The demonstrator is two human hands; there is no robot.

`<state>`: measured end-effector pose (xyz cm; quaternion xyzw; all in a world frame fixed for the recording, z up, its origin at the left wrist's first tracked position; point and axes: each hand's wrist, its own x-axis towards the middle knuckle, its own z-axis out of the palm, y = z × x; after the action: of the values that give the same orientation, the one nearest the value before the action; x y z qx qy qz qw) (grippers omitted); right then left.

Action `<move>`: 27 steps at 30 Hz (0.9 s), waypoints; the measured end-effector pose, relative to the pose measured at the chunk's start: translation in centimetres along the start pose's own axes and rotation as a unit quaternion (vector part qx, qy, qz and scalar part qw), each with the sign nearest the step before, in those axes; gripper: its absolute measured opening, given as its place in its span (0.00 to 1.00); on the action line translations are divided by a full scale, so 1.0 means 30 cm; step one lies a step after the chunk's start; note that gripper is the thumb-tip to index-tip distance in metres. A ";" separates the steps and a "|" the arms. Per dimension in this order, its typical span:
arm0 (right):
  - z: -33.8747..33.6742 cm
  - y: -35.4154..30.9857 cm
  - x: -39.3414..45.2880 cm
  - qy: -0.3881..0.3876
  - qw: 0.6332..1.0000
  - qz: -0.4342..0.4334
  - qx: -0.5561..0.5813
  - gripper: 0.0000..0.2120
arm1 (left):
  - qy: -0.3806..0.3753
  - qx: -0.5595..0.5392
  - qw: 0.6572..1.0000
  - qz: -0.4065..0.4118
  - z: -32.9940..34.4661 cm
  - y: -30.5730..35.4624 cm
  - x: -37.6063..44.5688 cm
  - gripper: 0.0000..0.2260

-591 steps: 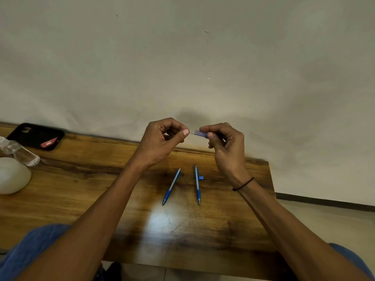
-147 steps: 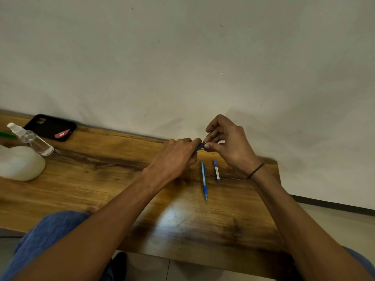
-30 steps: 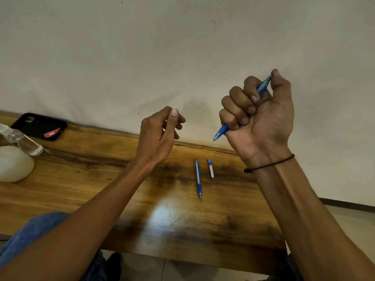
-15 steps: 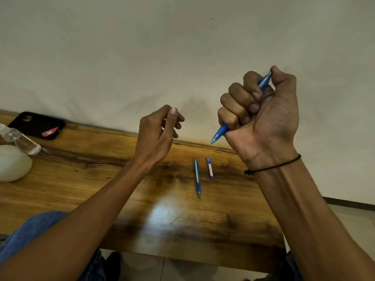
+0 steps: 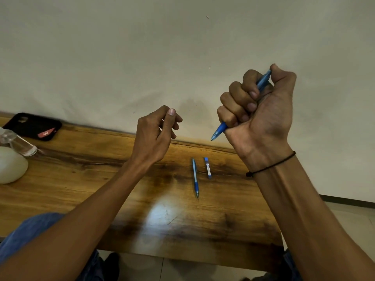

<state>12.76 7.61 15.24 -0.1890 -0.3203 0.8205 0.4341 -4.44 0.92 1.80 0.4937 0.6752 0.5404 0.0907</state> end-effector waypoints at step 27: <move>-0.009 0.013 0.006 0.020 0.998 0.005 -0.059 0.26 | -0.014 0.003 1.000 0.006 -0.002 0.043 0.002 0.16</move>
<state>12.58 7.71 14.76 -0.2326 -0.3580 0.7984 0.4245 -3.77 0.84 2.90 0.5053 0.6726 0.5321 0.0956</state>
